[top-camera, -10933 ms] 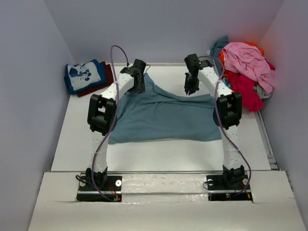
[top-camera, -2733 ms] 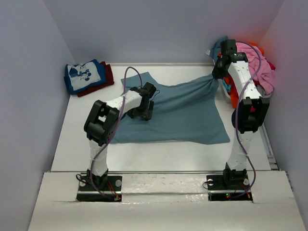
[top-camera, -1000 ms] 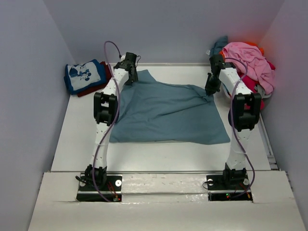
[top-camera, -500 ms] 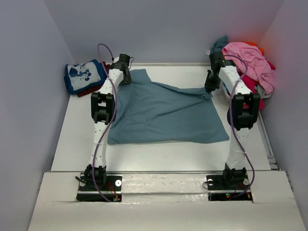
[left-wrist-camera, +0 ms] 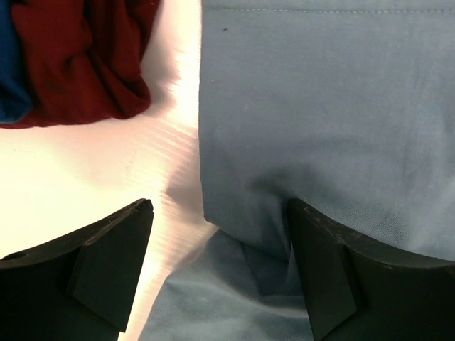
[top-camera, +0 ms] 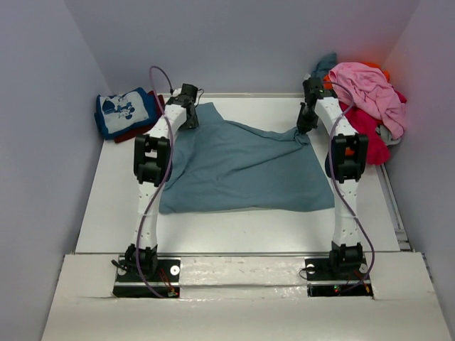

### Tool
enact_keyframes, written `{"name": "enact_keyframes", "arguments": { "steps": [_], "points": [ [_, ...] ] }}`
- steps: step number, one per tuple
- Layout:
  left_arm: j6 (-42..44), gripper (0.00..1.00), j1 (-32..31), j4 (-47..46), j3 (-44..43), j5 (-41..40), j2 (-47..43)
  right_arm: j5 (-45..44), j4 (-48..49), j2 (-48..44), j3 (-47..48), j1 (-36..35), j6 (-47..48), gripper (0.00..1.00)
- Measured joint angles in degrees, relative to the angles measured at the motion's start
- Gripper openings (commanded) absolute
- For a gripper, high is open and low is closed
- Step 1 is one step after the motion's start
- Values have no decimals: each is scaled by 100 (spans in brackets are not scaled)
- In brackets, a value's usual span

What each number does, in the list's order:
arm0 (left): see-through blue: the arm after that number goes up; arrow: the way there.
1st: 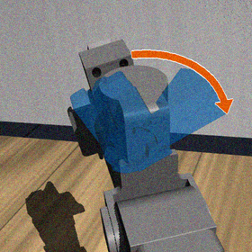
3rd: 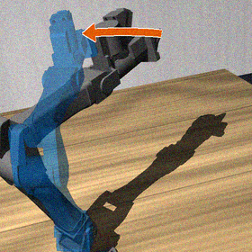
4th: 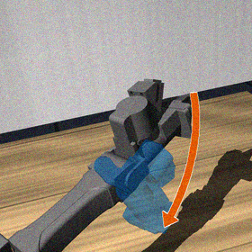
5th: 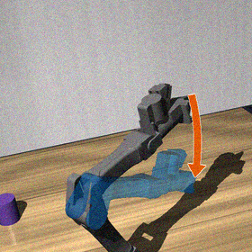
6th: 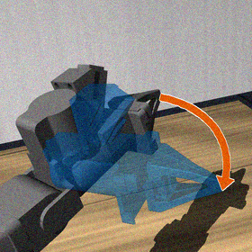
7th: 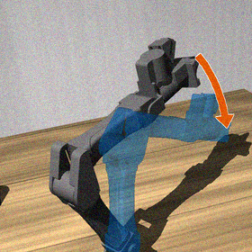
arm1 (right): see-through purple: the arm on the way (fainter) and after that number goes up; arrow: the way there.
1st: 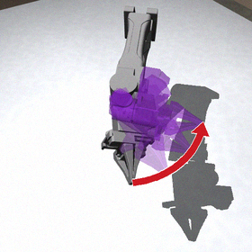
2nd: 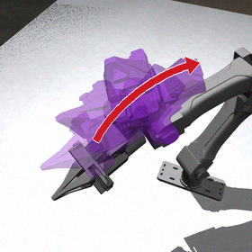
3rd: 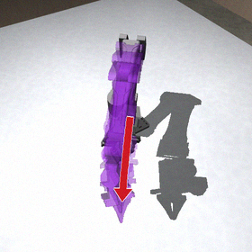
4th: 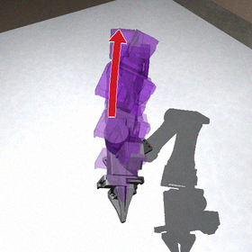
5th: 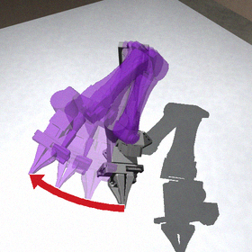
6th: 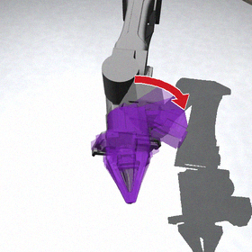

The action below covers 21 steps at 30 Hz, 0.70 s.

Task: Fold and stack the t-shirts
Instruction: Flatten out the tshirt

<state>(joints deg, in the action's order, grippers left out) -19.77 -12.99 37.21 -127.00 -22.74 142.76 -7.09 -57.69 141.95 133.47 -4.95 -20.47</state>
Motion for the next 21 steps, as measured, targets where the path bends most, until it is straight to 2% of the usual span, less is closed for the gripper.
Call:
{"name": "enact_keyframes", "arguments": {
  "steps": [1,3,4,6,7,8,10,15,21],
  "points": [
    [0,89,-22,9,0,-4,0,2,15,48,66,0,9,17],
    [2,89,-66,13,0,-26,0,7,33,107,162,0,15,32],
    [2,90,-105,17,2,-42,-2,13,48,125,205,0,31,45],
    [4,90,-125,20,4,-70,-2,20,116,129,260,0,59,60],
    [4,90,-131,17,13,-98,-2,22,127,129,269,0,66,60],
    [2,90,-136,9,33,-127,-13,24,157,129,280,0,83,66],
    [-9,90,-155,-68,254,-162,-144,17,186,125,278,0,79,70],
    [-26,90,-199,-79,529,-295,-542,-24,160,-17,232,-7,103,70],
    [-26,90,-328,-302,1150,-557,-1545,-258,293,-1137,-793,-166,103,71]
  ]
}}
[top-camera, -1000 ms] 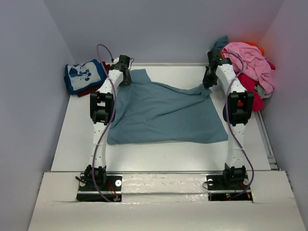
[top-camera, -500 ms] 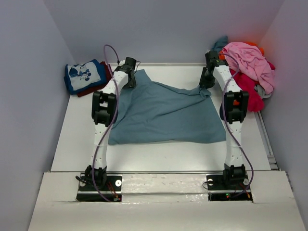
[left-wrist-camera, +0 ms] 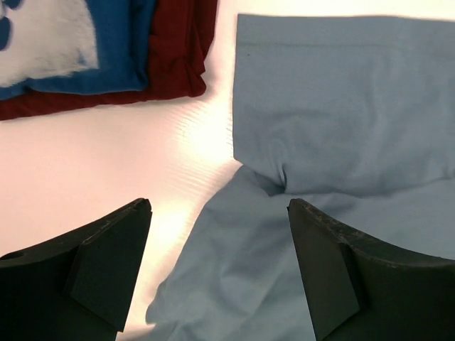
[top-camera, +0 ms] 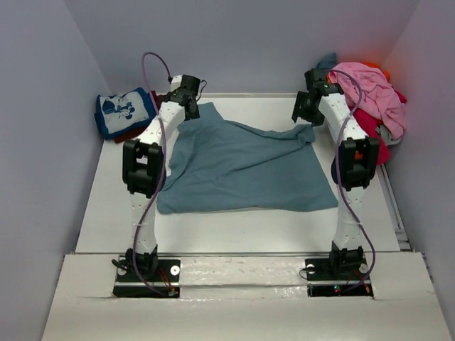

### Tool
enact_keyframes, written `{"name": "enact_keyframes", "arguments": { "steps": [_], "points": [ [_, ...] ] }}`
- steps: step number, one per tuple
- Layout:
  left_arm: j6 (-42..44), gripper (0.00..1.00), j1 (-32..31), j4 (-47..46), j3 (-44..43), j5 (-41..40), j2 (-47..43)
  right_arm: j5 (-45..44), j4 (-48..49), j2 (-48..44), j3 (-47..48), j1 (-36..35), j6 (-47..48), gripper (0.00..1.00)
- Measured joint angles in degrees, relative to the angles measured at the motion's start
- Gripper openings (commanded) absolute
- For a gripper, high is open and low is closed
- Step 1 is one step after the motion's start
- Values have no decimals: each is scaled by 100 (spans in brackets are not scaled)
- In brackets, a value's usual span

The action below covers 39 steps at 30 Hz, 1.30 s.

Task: Fold and stack the t-shirts
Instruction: Flatten out the tshirt

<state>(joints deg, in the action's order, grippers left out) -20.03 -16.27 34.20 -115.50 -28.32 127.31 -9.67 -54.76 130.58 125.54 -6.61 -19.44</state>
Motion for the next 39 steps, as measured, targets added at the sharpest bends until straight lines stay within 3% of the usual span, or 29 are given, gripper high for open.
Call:
{"name": "enact_keyframes", "arguments": {
  "steps": [5,8,11,13,16,19,22,39],
  "points": [
    [-55,90,-280,15,387,-149,-796,-190,-184,-588,-98,-269,-162,69],
    [-111,90,-562,7,1193,-118,-1270,-221,-199,-1025,-907,-415,-289,62],
    [-264,90,-852,120,2035,79,-1530,-90,-216,-1360,-2000,-551,-457,50],
    [-330,90,-986,129,2463,186,-1547,-17,-188,-1379,-2481,-590,-551,36],
    [-459,90,-1088,160,3126,389,-1563,72,-140,-1388,-3189,-623,-651,27],
    [-564,90,-1110,160,3547,476,-1626,131,-129,-1397,-3580,-623,-743,23],
    [-647,90,-1110,140,3799,542,-1786,166,-90,-1427,-3698,-623,-765,7],
    [-905,89,-1156,-533,4791,1025,-2269,664,435,-1742,-4527,-699,-831,7]
  ]
}}
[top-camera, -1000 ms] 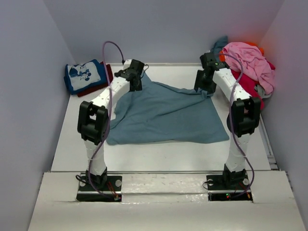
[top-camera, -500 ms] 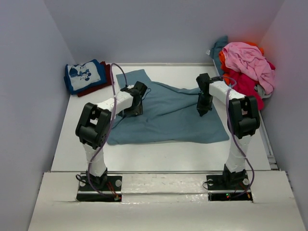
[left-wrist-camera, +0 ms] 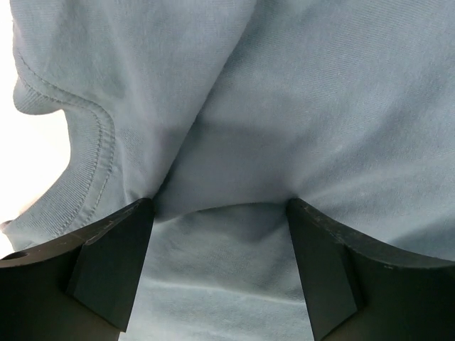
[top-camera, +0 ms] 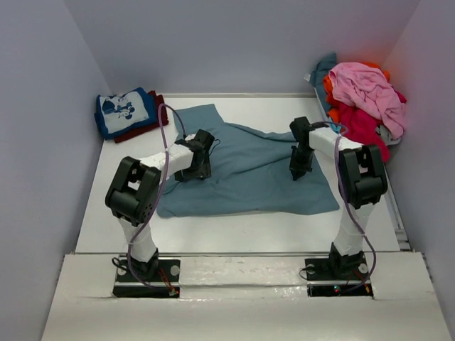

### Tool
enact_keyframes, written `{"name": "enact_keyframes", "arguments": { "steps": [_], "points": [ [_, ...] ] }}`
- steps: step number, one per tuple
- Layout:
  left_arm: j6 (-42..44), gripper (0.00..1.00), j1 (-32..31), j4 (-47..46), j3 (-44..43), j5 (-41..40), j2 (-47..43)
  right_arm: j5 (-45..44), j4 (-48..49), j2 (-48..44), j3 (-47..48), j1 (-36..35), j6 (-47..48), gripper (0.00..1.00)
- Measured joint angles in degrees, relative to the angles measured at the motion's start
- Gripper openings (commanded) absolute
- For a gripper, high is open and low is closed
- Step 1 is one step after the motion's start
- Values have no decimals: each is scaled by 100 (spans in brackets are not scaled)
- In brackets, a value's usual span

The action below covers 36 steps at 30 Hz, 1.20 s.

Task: Fold and stack the t-shirts
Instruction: Flatten out the tshirt

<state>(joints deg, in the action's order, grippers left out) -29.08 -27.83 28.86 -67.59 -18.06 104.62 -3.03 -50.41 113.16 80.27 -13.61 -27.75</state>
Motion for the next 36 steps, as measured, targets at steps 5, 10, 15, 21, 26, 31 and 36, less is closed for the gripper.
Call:
{"name": "enact_keyframes", "arguments": {
  "steps": [5,10,15,21,26,31,36],
  "points": [
    [-39,88,-107,-118,260,7,-188,232,149,-240,-358,-33,-59,7],
    [-127,88,-328,-120,564,11,-435,332,205,-629,-916,-210,-133,7],
    [-284,88,-649,-68,997,46,-807,417,136,-1300,-1637,-348,-256,7],
    [-439,88,-857,103,1349,140,-1150,476,-232,-2516,-2323,-393,-439,7],
    [-487,88,-859,247,1423,177,-1250,487,-610,-3163,-2555,-417,-562,7],
    [-514,88,-857,387,1421,181,-1325,485,-920,-3545,-2588,-417,-667,7],
    [-538,89,-859,621,1165,87,-1373,184,-997,-3429,-2184,-417,-715,7]
  ]
}}
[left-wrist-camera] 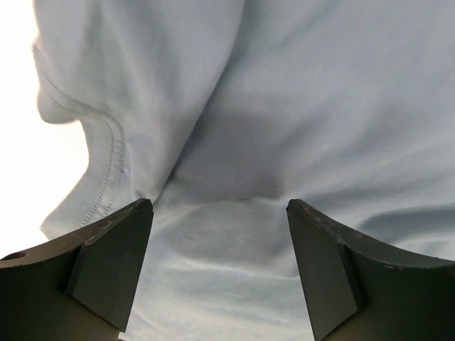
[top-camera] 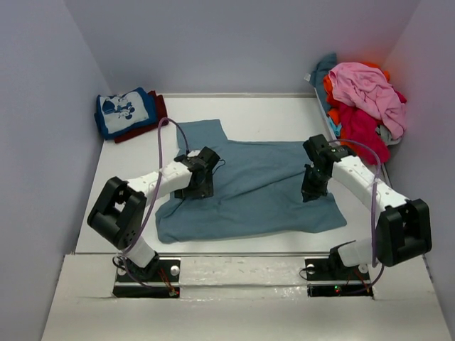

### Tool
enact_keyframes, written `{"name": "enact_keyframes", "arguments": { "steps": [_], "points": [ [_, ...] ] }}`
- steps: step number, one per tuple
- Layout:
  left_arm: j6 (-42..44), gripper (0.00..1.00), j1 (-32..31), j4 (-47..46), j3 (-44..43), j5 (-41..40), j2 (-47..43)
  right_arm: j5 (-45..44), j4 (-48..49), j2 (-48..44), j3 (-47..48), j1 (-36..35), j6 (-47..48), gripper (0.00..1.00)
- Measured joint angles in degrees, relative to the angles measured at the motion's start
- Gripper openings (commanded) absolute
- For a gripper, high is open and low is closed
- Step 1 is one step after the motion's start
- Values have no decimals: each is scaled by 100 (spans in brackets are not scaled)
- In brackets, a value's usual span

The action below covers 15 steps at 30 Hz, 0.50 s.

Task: Fold and stack the t-shirts
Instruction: Flatten out the tshirt

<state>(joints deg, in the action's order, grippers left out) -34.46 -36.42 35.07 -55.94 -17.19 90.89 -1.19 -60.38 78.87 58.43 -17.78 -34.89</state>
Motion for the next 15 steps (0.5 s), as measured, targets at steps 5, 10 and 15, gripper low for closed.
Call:
{"name": "enact_keyframes", "arguments": {
  "steps": [5,10,15],
  "points": [
    [59,89,2,216,-765,-245,83,-356,271,890,1010,0,66,11],
    [142,90,0,251,-1403,-494,157,-588,640,1893,1633,0,203,13],
    [219,90,0,302,-1655,-645,369,-610,848,2597,1764,0,271,14]
  ]
}}
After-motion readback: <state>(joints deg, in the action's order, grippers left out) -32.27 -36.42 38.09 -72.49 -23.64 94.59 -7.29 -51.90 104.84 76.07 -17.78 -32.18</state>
